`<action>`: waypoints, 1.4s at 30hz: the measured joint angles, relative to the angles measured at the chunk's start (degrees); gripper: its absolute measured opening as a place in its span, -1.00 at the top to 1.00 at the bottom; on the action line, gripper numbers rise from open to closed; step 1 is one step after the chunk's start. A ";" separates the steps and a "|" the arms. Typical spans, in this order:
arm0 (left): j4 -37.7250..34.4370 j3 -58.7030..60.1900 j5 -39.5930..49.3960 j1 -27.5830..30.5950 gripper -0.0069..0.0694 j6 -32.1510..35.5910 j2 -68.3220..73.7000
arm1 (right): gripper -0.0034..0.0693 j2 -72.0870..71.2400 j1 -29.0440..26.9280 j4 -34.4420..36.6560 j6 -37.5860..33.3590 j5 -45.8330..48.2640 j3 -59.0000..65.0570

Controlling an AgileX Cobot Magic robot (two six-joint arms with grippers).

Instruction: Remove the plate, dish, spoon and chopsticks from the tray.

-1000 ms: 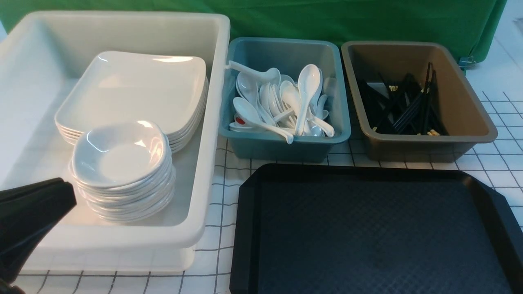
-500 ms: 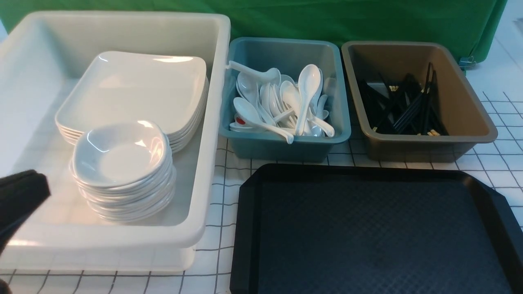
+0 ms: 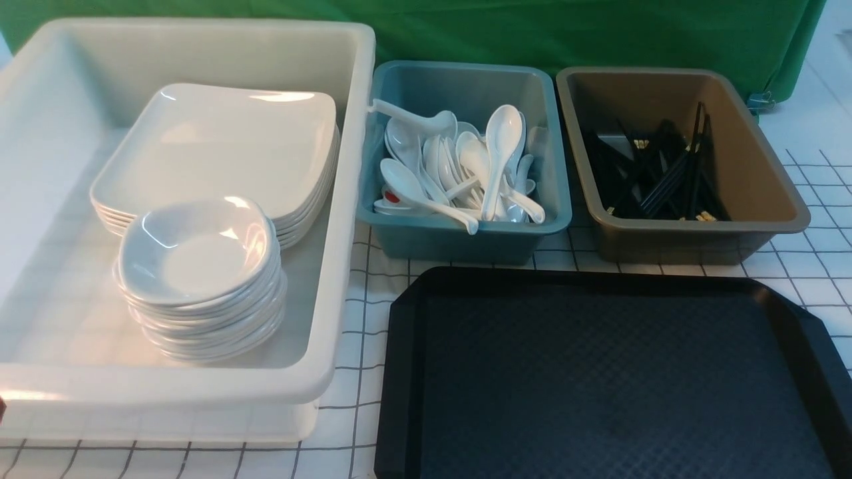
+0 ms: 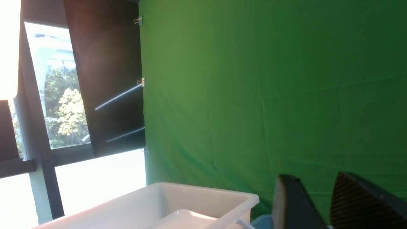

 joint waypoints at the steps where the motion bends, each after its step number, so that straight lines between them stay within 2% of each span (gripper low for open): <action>1: 0.32 0.06 0.60 0.00 0.81 0.00 0.00 | 0.32 0.00 0.00 0.00 0.00 0.00 0.00; 4: 1.49 0.20 4.35 0.00 0.81 0.00 -0.02 | 0.30 0.00 0.00 0.00 0.00 0.00 0.00; 10: 1.43 0.20 4.03 0.00 0.81 0.00 -0.02 | 0.27 0.00 0.00 0.00 0.00 0.00 0.00; 15: -1.33 0.20 3.68 0.00 0.81 0.00 -0.02 | 0.25 0.00 0.00 0.00 0.00 0.00 0.00; 42: -0.85 0.20 3.54 0.00 0.81 0.00 -0.02 | 0.25 0.00 0.00 0.16 0.00 0.00 0.00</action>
